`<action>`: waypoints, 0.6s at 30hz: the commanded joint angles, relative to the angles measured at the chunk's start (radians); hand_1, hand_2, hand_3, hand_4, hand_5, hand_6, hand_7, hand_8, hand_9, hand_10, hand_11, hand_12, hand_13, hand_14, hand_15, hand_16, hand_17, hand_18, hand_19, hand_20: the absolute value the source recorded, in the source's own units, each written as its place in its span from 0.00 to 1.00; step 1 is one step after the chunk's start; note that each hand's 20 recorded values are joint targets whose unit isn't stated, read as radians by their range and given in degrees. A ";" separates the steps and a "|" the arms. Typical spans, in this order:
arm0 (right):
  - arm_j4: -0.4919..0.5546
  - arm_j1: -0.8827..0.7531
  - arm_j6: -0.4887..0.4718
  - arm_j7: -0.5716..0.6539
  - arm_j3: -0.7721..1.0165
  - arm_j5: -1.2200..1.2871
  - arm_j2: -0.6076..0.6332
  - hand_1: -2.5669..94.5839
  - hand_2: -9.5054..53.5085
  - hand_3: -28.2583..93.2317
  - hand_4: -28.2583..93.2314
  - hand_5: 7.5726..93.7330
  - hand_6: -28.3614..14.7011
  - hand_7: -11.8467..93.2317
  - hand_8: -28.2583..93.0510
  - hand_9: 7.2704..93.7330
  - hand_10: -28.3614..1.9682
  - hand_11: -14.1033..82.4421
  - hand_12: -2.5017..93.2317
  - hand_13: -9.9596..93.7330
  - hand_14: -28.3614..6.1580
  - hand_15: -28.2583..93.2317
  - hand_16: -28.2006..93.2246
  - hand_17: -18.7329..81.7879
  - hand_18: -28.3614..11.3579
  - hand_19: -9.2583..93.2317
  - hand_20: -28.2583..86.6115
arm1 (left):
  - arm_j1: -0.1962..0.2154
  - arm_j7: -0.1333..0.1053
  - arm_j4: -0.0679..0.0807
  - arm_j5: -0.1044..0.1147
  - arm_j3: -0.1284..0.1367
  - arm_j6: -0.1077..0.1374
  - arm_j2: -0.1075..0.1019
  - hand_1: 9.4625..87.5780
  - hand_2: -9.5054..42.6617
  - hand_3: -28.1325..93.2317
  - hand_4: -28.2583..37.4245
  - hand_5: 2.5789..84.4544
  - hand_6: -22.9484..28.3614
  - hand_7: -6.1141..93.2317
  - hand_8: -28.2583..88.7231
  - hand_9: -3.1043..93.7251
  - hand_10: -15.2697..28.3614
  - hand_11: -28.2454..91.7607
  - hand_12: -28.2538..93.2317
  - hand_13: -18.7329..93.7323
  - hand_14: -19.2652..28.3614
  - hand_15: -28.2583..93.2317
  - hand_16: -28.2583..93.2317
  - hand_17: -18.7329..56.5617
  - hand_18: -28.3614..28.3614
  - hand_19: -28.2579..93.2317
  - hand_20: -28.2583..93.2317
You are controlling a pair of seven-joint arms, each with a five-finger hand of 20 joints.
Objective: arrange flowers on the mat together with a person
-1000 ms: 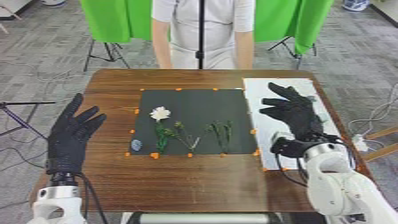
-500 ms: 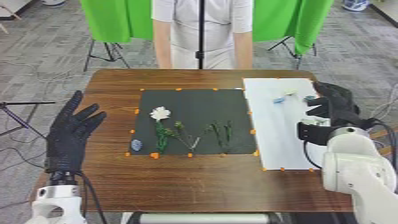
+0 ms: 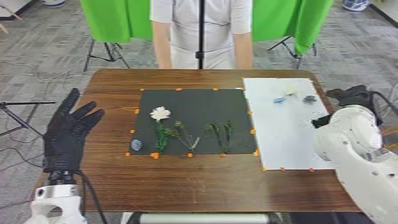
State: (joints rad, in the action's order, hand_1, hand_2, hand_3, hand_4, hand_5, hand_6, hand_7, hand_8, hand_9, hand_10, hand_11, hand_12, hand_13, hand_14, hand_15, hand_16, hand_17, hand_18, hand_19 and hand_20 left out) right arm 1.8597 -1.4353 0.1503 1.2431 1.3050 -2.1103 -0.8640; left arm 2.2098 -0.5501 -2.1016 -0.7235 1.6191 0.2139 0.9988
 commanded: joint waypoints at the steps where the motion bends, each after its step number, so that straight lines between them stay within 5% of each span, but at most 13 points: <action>1: -0.117 0.120 -0.119 0.002 -0.072 0.043 -0.010 0.33 0.18 0.77 0.06 0.40 0.58 0.20 0.15 0.65 0.17 0.37 0.18 0.71 0.23 0.72 0.31 0.44 0.00 0.83 0.31 | 0.006 -0.013 -0.007 0.009 -0.004 0.012 -0.007 0.16 0.33 0.84 0.01 0.32 0.52 0.19 0.16 0.39 0.74 0.42 0.33 0.41 0.88 0.57 0.19 0.18 0.95 0.71 0.28; 6: -0.183 0.168 -0.189 0.007 -0.121 0.067 -0.025 0.34 0.16 0.77 0.06 0.38 0.59 0.19 0.15 0.62 0.16 0.34 0.17 0.71 0.22 0.71 0.30 0.44 0.00 0.82 0.29 | -0.002 -0.026 -0.005 0.017 -0.014 0.012 -0.019 0.16 0.33 0.84 0.01 0.32 0.52 0.19 0.16 0.39 0.74 0.42 0.33 0.42 0.88 0.57 0.19 0.18 0.95 0.71 0.28; 18: -0.276 0.186 -0.249 0.018 -0.166 0.100 -0.038 0.37 0.14 0.77 0.06 0.41 0.61 0.21 0.15 0.60 0.13 0.28 0.16 0.70 0.20 0.67 0.29 0.43 0.00 0.78 0.27 | 0.005 -0.028 -0.005 0.032 -0.005 0.002 -0.005 0.16 0.33 0.84 0.01 0.32 0.53 0.19 0.16 0.39 0.74 0.42 0.33 0.42 0.88 0.57 0.19 0.18 0.95 0.71 0.28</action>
State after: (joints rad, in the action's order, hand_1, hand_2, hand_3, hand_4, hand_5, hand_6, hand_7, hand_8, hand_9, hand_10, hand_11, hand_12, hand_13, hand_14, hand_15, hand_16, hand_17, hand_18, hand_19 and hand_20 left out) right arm 1.6183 -1.2433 -0.0848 1.2539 1.1501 -2.0203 -0.8964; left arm 2.2023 -0.5714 -2.1039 -0.7126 1.6103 0.2168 0.9837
